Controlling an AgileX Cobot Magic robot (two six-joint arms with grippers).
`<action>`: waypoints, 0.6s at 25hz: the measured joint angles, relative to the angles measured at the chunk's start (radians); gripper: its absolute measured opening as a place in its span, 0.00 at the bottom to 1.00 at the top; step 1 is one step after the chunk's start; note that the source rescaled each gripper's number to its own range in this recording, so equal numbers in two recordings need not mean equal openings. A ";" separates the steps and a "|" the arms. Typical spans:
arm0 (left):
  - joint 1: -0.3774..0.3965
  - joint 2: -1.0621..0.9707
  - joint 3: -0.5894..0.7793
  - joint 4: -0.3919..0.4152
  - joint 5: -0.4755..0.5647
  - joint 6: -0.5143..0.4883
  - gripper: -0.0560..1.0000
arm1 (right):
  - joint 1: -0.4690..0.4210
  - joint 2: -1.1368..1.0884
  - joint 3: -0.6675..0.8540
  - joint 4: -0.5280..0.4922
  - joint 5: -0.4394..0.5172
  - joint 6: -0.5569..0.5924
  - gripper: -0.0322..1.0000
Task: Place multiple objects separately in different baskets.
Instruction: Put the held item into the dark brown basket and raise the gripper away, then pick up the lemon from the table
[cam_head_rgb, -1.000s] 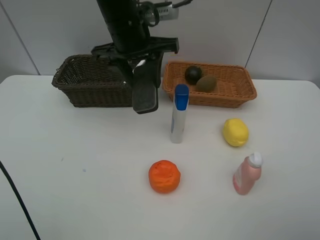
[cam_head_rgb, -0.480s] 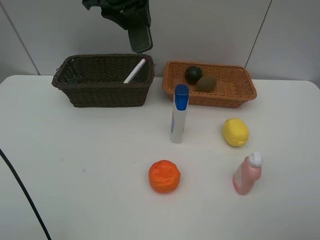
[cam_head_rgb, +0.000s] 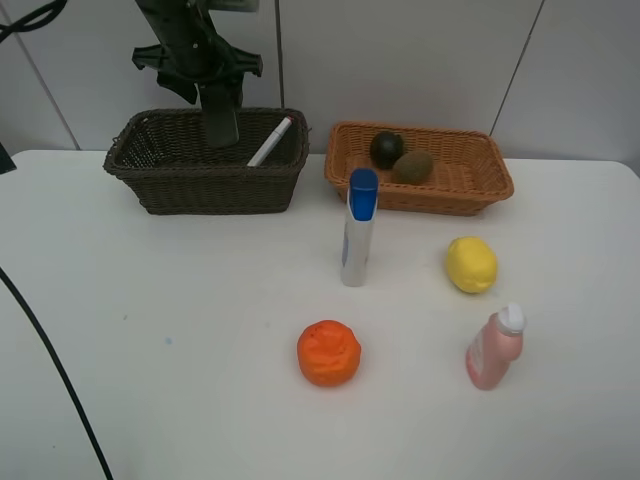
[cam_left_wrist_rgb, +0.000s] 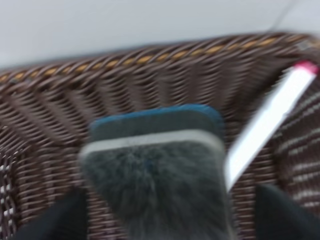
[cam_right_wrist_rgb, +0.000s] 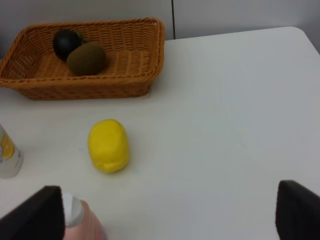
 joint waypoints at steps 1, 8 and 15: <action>0.004 0.004 0.000 0.002 0.001 0.001 0.95 | 0.000 0.000 0.000 0.000 0.000 0.000 1.00; 0.007 -0.002 0.000 -0.027 0.018 0.002 1.00 | 0.000 0.000 0.000 0.000 0.000 0.000 1.00; 0.007 -0.020 0.000 -0.069 0.106 0.002 1.00 | 0.000 0.000 0.000 0.000 0.000 0.000 1.00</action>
